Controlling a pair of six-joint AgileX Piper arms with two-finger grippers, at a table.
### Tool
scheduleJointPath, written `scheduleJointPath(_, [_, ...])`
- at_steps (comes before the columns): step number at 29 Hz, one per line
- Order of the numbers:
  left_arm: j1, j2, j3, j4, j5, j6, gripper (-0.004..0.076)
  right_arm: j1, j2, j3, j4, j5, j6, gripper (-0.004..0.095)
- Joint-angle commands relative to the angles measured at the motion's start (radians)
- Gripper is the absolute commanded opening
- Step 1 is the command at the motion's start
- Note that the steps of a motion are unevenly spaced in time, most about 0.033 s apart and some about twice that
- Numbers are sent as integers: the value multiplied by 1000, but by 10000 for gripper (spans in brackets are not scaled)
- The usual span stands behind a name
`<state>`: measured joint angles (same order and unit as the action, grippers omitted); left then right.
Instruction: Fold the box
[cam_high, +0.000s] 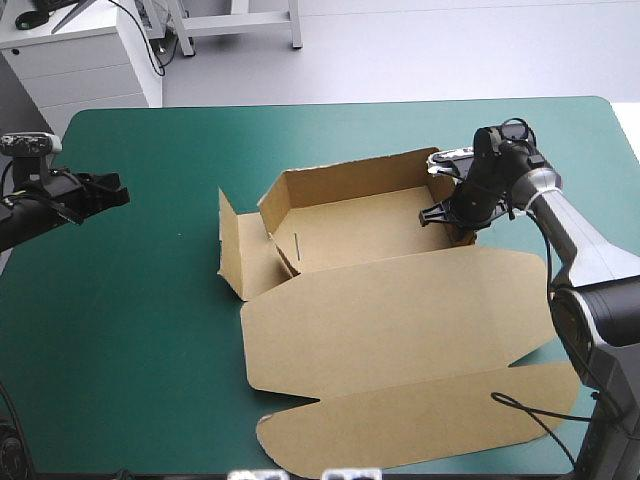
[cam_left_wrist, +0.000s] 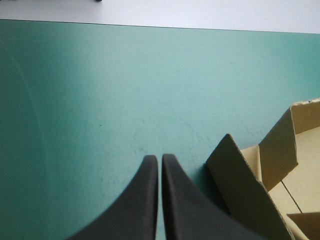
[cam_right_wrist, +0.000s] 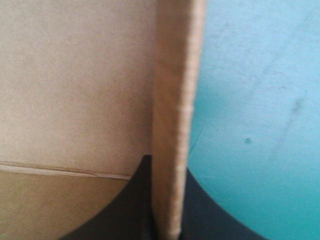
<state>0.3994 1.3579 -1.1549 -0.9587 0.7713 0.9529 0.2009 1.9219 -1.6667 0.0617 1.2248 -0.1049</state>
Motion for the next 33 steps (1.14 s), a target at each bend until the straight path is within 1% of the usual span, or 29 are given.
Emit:
scheduleJointPath(1, [-5,-28,-28,-55,-17,-9,9,-1,-53,-37,40,22,-24,-19])
scheduleJointPath(5, [-5,-28,-28,-70,-58,-21,9,-1,-83,-48,52,24,-24,-19])
scheduleJointPath(10, [-3,-28,-28,-62,-104,-32,9,-1,-197,-66,59,24,-52,-19])
scheduleJointPath(16, [4,25,-30,-29,-105,-32,9,-1,-355,-66,30,24,-95,-19])
scheduleJointPath(23, [86,97,-30,-113,-106,-32,9,-1,-486,-66,18,24,-108,-19])
scheduleJointPath(26, [99,124,-30,-133,-101,-27,9,-1,-530,-66,26,24,-112,-19])
scheduleJointPath(29, [85,157,-30,-138,-68,-26,9,-1,-553,-66,62,22,-119,-19])
scheduleJointPath(32, [43,196,-30,-145,-23,-26,9,-1,-560,-66,124,-23,-134,-19])
scheduleJointPath(33, [-2,217,-30,-145,-7,-26,9,-1,-560,-66,146,-64,-138,-19])
